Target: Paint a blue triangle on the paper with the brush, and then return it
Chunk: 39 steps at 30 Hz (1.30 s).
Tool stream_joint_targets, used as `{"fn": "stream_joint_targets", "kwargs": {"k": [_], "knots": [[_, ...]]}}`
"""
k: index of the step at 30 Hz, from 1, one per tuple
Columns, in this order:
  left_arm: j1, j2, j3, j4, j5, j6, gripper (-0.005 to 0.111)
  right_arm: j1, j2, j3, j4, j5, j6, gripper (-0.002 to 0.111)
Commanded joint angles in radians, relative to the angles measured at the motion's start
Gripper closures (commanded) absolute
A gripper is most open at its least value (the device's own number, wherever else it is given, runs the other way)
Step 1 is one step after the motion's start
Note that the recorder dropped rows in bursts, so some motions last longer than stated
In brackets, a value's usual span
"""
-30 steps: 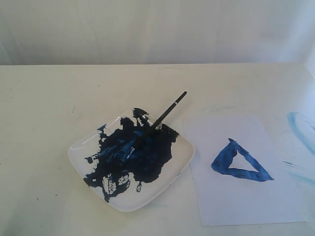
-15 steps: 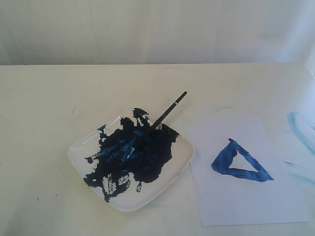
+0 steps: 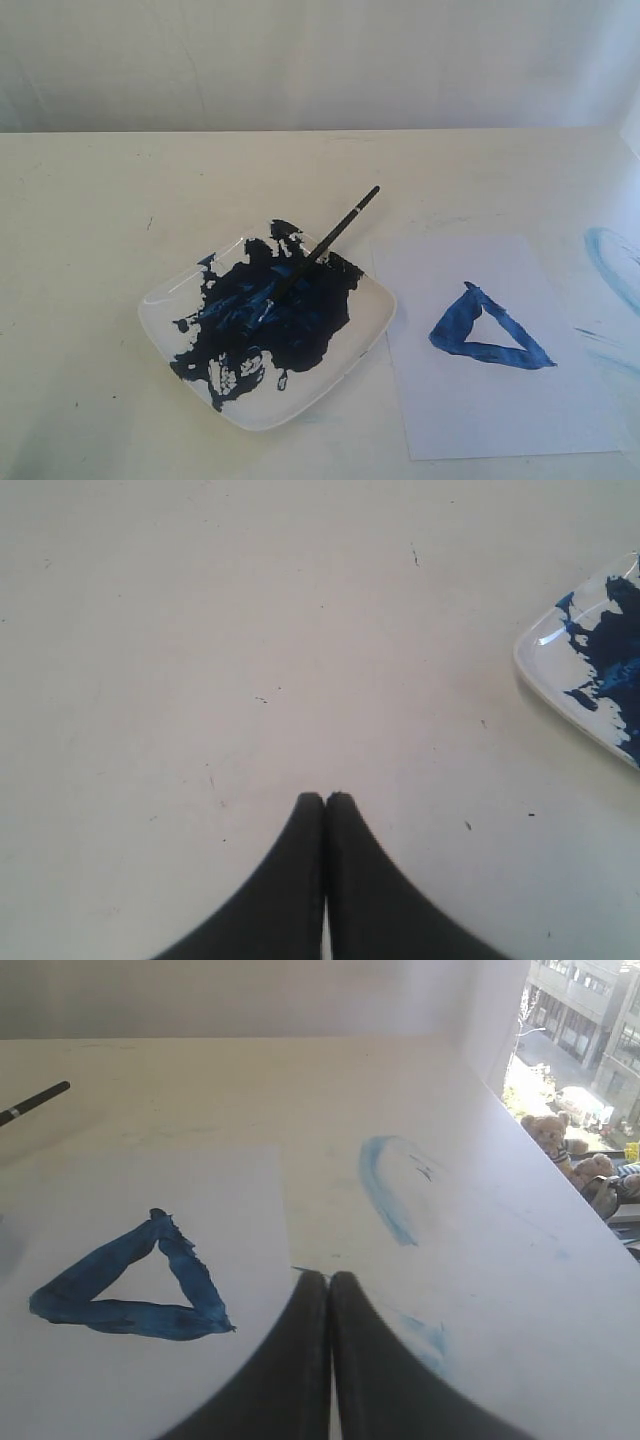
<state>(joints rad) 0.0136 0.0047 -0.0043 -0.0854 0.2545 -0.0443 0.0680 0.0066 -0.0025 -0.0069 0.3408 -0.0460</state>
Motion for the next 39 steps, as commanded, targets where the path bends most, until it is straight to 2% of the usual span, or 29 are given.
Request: {"fn": "stream_joint_targets", "kwargs": {"k": [1, 5, 39], "knots": [[-0.004, -0.005, 0.004, -0.003, 0.0, -0.001, 0.107, 0.04, -0.007, 0.002, -0.002, -0.005, 0.005, 0.108], [-0.004, -0.005, 0.004, -0.003, 0.0, -0.001, 0.107, 0.083, -0.007, 0.002, -0.002, -0.005, 0.005, 0.108], [-0.004, -0.005, 0.004, -0.003, 0.0, -0.001, 0.107, 0.083, -0.007, 0.002, 0.0, -0.005, 0.005, 0.108]]}}
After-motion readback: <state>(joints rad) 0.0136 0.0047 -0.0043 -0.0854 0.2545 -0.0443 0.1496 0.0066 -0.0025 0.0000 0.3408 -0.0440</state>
